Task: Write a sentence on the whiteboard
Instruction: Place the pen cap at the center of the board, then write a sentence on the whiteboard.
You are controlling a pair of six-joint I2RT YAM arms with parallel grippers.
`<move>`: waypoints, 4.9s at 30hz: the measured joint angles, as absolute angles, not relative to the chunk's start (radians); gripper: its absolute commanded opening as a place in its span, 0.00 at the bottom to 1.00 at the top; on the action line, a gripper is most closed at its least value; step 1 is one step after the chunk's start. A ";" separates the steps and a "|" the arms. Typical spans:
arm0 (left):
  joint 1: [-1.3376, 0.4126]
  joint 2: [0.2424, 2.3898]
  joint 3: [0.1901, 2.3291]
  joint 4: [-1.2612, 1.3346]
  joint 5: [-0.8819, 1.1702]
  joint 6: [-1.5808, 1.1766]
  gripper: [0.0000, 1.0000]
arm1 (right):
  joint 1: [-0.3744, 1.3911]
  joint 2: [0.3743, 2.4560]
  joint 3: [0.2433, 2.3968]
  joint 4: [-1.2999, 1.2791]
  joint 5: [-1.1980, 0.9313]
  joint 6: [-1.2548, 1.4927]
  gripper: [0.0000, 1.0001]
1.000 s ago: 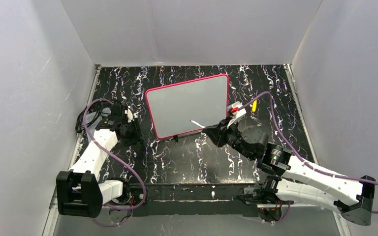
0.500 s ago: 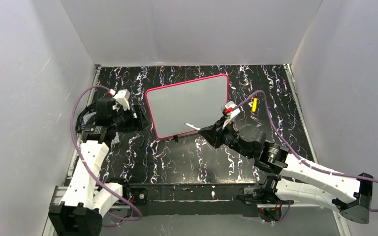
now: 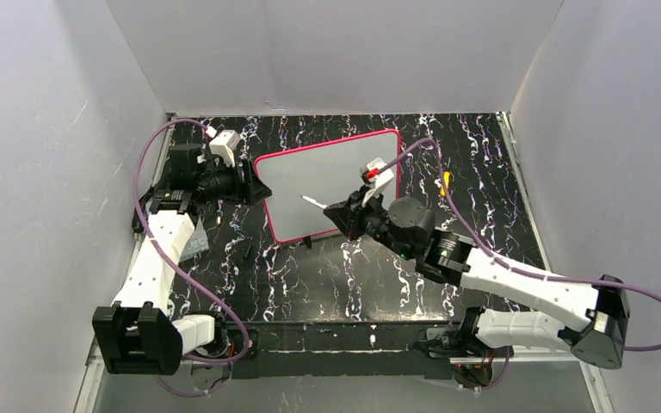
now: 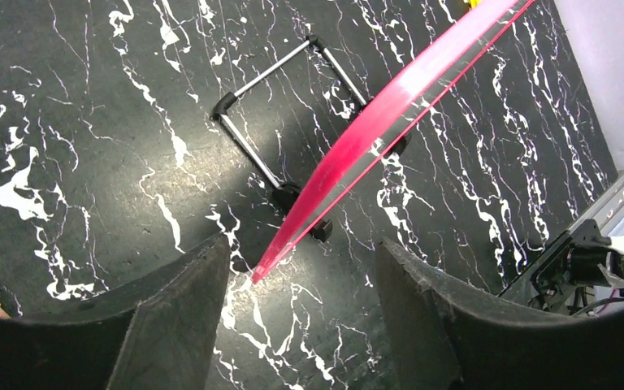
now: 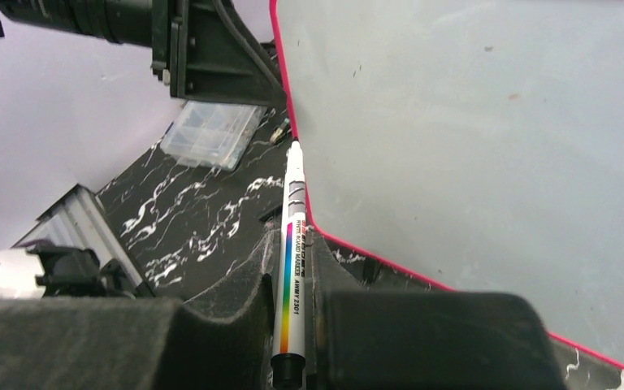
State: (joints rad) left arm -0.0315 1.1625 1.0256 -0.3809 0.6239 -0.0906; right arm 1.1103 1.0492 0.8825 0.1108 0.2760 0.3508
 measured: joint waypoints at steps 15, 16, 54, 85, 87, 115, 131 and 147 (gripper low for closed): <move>-0.031 1.231 1.021 -0.317 0.670 -0.025 0.30 | 1.110 1.296 0.993 0.290 0.316 0.284 0.01; -0.031 1.231 1.020 -0.317 0.670 -0.021 0.27 | 1.110 1.309 1.001 0.299 0.316 0.281 0.01; -0.032 1.196 0.975 -0.299 0.671 0.139 0.00 | 1.110 1.518 1.135 0.428 0.394 0.180 0.01; -0.036 1.192 0.970 -0.290 0.656 0.149 0.00 | 1.118 1.499 1.090 0.453 0.484 0.176 0.01; -0.037 1.188 0.970 -0.293 0.656 0.149 0.00 | 1.114 1.489 1.076 0.463 0.452 0.173 0.01; -0.039 1.187 0.965 -0.290 0.654 0.153 0.00 | 1.115 1.519 1.083 0.488 0.441 0.134 0.01; -0.039 1.185 0.962 -0.287 0.649 0.154 0.00 | 1.118 1.519 1.017 0.446 0.410 0.183 0.01; -0.043 1.180 0.962 -0.292 0.651 0.154 0.00 | 1.114 1.414 0.964 0.524 0.395 0.162 0.01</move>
